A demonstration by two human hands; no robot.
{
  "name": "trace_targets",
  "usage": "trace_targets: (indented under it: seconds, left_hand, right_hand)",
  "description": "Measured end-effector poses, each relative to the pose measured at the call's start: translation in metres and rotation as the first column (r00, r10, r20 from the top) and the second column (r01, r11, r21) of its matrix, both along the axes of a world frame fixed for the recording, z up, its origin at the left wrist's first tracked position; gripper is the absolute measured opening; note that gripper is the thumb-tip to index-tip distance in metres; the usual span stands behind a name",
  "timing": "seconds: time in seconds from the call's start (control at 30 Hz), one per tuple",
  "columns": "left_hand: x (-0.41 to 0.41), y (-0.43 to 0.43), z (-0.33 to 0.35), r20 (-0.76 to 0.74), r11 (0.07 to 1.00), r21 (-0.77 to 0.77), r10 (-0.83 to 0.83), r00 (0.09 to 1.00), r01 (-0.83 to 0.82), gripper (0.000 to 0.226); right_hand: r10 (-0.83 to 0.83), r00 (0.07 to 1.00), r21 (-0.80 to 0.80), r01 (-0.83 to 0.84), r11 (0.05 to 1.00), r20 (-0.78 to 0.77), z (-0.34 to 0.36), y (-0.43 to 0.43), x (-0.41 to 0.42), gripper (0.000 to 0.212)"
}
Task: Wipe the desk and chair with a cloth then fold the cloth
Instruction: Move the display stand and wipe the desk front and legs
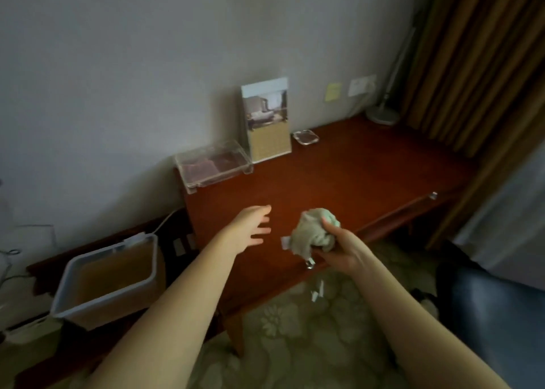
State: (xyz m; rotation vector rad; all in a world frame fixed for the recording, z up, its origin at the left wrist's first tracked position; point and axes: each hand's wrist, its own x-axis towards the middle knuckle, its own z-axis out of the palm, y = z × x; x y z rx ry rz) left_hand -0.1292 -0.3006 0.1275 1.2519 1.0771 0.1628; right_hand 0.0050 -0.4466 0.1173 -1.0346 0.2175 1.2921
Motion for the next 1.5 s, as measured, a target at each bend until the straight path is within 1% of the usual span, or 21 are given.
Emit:
trace_targets:
  seconds: [0.07,0.1,0.13,0.17,0.23,0.27,0.33,0.4,0.5,0.6,0.73,0.8,0.83,0.93,0.97,1.07,1.17,1.3,1.4,1.43,1.5]
  left_hand:
    - [0.032,-0.028,-0.001,0.098,0.989,-0.099,-0.104,0.990,0.114,0.044]
    - [0.051,-0.051,-0.004,0.135,0.972,-0.157,-0.156,0.978,0.177,0.042]
    - [0.061,-0.064,-0.005,0.157,0.962,-0.170,-0.188,0.969,0.214,0.039]
    - [0.071,-0.075,-0.010,0.166,0.961,-0.140,-0.215,0.962,0.239,0.037]
    - [0.097,-0.108,-0.013,0.140,0.954,-0.060,-0.285,0.948,0.295,0.034]
    - [0.109,-0.124,-0.015,0.122,0.947,-0.025,-0.316,0.941,0.321,0.032]
    - [0.125,-0.153,-0.017,0.098,0.927,0.001,-0.374,0.922,0.376,0.035]
    - [0.145,-0.182,-0.018,0.075,0.894,0.025,-0.447,0.891,0.447,0.039]
    - [0.173,-0.210,-0.016,0.076,0.854,0.076,-0.519,0.851,0.514,0.042]
    - [0.205,-0.224,-0.015,0.038,0.820,0.135,-0.565,0.824,0.556,0.042]
    - [0.249,-0.220,-0.019,-0.050,0.767,0.187,-0.617,0.785,0.614,0.041]
    - [0.274,-0.212,-0.024,-0.100,0.754,0.209,-0.617,0.780,0.623,0.036]
    - [0.286,-0.207,-0.025,-0.128,0.755,0.224,-0.604,0.787,0.616,0.035]
    - [0.318,-0.189,-0.033,-0.201,0.774,0.250,-0.546,0.813,0.582,0.035]
    - [0.330,-0.184,-0.038,-0.221,0.786,0.251,-0.521,0.825,0.564,0.035]
    - [0.352,-0.170,-0.053,-0.270,0.822,0.242,-0.452,0.850,0.515,0.037]
    - [0.373,-0.160,-0.072,-0.331,0.842,0.205,-0.421,0.844,0.500,0.037]
    - [0.414,-0.139,-0.105,-0.410,0.843,0.194,-0.395,0.822,0.502,0.038]
    - [0.457,-0.120,-0.127,-0.481,0.802,0.257,-0.378,0.791,0.539,0.039]
    - [0.476,-0.113,-0.136,-0.517,0.768,0.294,-0.374,0.770,0.570,0.040]
    - [0.512,-0.102,-0.146,-0.574,0.663,0.376,-0.382,0.724,0.648,0.045]
  right_hand:
    - [0.011,1.000,0.009,-0.011,1.000,0.019,-0.005,-0.019,-0.004,0.027]
    - [-0.023,0.999,-0.013,0.024,1.000,0.029,-0.009,-0.035,-0.001,0.030]
    - [-0.023,0.999,-0.033,0.025,0.999,0.044,-0.011,-0.042,-0.002,0.036]
    - [-0.023,0.997,-0.066,0.028,0.997,0.070,-0.012,-0.049,-0.003,0.041]
    - [-0.126,0.983,-0.078,0.137,0.988,0.130,-0.016,-0.076,0.008,0.043]
    - [-0.191,0.972,-0.072,0.202,0.977,0.135,-0.017,-0.091,0.015,0.044]
    - [-0.294,0.954,-0.063,0.298,0.953,0.062,-0.021,-0.117,0.028,0.048]
    - [-0.348,0.937,-0.046,0.347,0.937,-0.016,-0.021,-0.146,0.043,0.051]
    - [-0.431,0.902,0.044,0.432,0.901,-0.036,-0.021,-0.180,0.068,0.041]
    - [-0.462,0.884,0.148,0.468,0.871,-0.074,-0.018,-0.205,0.096,0.040]
    - [-0.421,0.906,0.150,0.424,0.893,-0.048,-0.024,-0.221,0.144,0.049]
    - [-0.403,0.914,0.144,0.405,0.903,-0.044,-0.027,-0.227,0.176,0.051]
    - [-0.403,0.914,0.126,0.404,0.906,-0.035,-0.029,-0.230,0.194,0.049]
    - [-0.407,0.913,0.014,0.406,0.914,0.034,-0.035,-0.237,0.248,0.033]
    - [-0.406,0.913,-0.026,0.407,0.913,0.040,-0.040,-0.239,0.268,0.031]
    - [-0.446,0.894,-0.103,0.447,0.889,0.031,-0.059,-0.237,0.312,0.030]
    - [-0.518,0.856,-0.155,0.511,0.845,-0.002,-0.080,-0.228,0.349,0.030]
    - [-0.568,0.822,-0.210,0.550,0.809,-0.033,-0.114,-0.211,0.391,0.038]
    - [-0.555,0.829,-0.256,0.523,0.813,-0.071,-0.140,-0.196,0.417,0.042]
    - [-0.555,0.827,-0.280,0.515,0.810,-0.086,-0.151,-0.190,0.428,0.043]
    - [-0.567,0.818,-0.320,0.514,0.796,-0.097,-0.169,-0.181,0.448,0.043]
